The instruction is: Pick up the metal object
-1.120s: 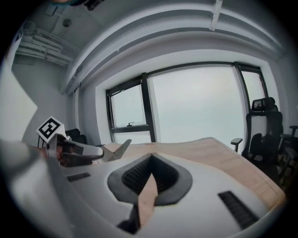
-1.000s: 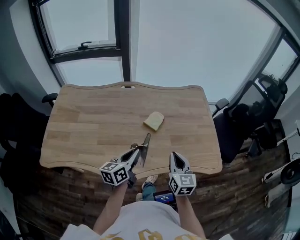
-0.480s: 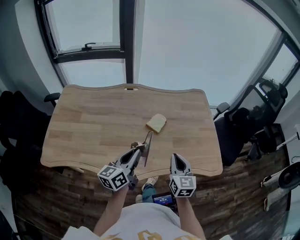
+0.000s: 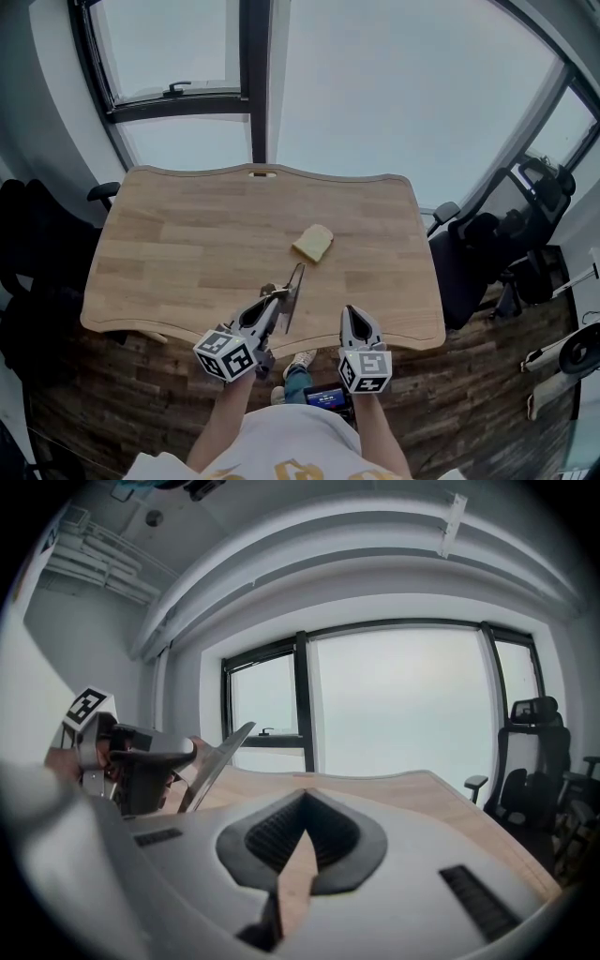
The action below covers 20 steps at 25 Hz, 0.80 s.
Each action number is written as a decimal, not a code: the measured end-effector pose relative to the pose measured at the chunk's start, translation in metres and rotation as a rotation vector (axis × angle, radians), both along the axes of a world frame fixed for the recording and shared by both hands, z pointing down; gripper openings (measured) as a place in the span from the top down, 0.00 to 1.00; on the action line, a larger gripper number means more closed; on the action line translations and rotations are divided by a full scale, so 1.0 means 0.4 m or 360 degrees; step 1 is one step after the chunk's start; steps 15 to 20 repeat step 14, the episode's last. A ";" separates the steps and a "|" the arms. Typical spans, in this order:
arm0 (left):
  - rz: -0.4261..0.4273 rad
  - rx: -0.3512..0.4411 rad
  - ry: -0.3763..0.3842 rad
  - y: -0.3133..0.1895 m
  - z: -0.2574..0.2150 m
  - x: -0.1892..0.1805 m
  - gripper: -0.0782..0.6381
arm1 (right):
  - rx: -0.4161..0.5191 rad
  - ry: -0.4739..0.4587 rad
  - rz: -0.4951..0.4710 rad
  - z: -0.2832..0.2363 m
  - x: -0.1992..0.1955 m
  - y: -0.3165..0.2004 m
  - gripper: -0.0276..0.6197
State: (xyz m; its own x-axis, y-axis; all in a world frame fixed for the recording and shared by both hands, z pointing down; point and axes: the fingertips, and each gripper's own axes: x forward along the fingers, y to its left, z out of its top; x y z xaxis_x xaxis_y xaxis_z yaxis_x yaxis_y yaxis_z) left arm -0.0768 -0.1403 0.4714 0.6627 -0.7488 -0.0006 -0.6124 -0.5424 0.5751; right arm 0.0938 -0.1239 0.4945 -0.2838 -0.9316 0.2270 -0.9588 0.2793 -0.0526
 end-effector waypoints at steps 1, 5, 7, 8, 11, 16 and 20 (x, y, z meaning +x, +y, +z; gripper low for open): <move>-0.0001 -0.0003 0.0001 0.000 0.003 0.000 0.84 | 0.0000 0.0005 -0.0004 0.002 -0.001 0.001 0.94; -0.0005 -0.0002 0.0008 -0.002 0.004 0.003 0.84 | 0.0001 -0.0001 -0.0004 0.002 0.004 0.001 0.94; -0.0007 -0.0009 0.0014 -0.005 0.003 0.004 0.84 | 0.0010 0.0001 -0.0005 -0.005 0.005 -0.001 0.94; -0.0009 -0.0016 0.0018 -0.006 0.004 0.003 0.84 | 0.0013 0.0005 -0.0006 -0.008 0.005 -0.002 0.94; -0.0013 -0.0029 0.0026 -0.008 0.007 0.004 0.84 | 0.0014 0.0005 -0.0004 -0.010 0.011 -0.006 0.94; -0.0017 -0.0028 0.0028 -0.012 0.006 0.008 0.84 | 0.0010 -0.0002 0.0002 -0.009 0.019 -0.011 0.94; -0.0017 -0.0028 0.0028 -0.012 0.006 0.008 0.84 | 0.0010 -0.0002 0.0002 -0.009 0.019 -0.011 0.94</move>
